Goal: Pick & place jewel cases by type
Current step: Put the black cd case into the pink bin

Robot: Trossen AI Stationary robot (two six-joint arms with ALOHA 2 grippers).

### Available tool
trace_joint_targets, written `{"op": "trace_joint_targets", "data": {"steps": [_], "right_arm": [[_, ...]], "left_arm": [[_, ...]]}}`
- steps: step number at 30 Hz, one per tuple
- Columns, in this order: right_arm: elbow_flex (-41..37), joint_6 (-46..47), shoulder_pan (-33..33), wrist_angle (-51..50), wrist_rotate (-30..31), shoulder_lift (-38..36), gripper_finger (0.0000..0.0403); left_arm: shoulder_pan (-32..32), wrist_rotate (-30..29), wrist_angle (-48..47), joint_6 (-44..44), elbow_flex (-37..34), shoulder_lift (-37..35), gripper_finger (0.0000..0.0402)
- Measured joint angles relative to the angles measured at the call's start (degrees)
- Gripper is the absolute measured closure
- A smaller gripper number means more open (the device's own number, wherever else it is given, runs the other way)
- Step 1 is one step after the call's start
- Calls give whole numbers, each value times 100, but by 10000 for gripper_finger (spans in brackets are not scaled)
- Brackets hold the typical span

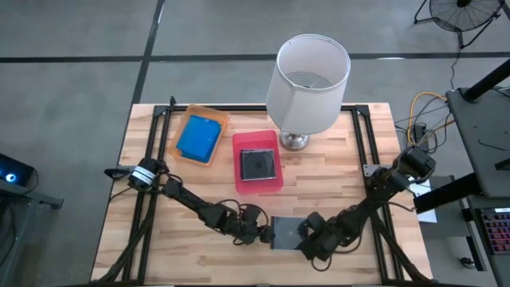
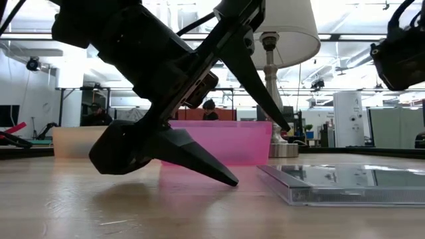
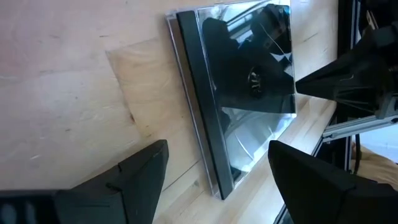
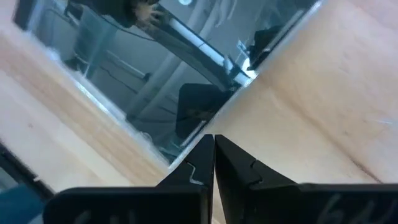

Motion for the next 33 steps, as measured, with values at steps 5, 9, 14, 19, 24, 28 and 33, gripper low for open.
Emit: {"op": "trace_joint_targets", "data": {"steps": [5, 9, 14, 19, 24, 28, 33], "right_arm": [[11, -33, -34, 173, -148, 85, 395], [24, -33, -30, 437, -340, 296, 395], [149, 16, -28, 482, -344, 521, 395], [259, 17, -32, 459, -180, 570, 395], [299, 17, -32, 466, -67, 577, 395], [302, -15, -25, 497, 101, 579, 395], [299, -130, -25, 592, 254, 582, 395]], "left_arm": [[-2, -40, -59, -46, 0, -2, 136], [-4, -81, 19, -151, 0, 64, 136], [-32, -110, 139, -215, 32, 165, 136], [-30, -103, 165, -205, 37, 171, 136], [-30, -91, 199, -201, 31, 179, 137], [-30, -94, 202, -195, 30, 181, 138], [-30, -95, 205, -192, 26, 184, 138]]}}
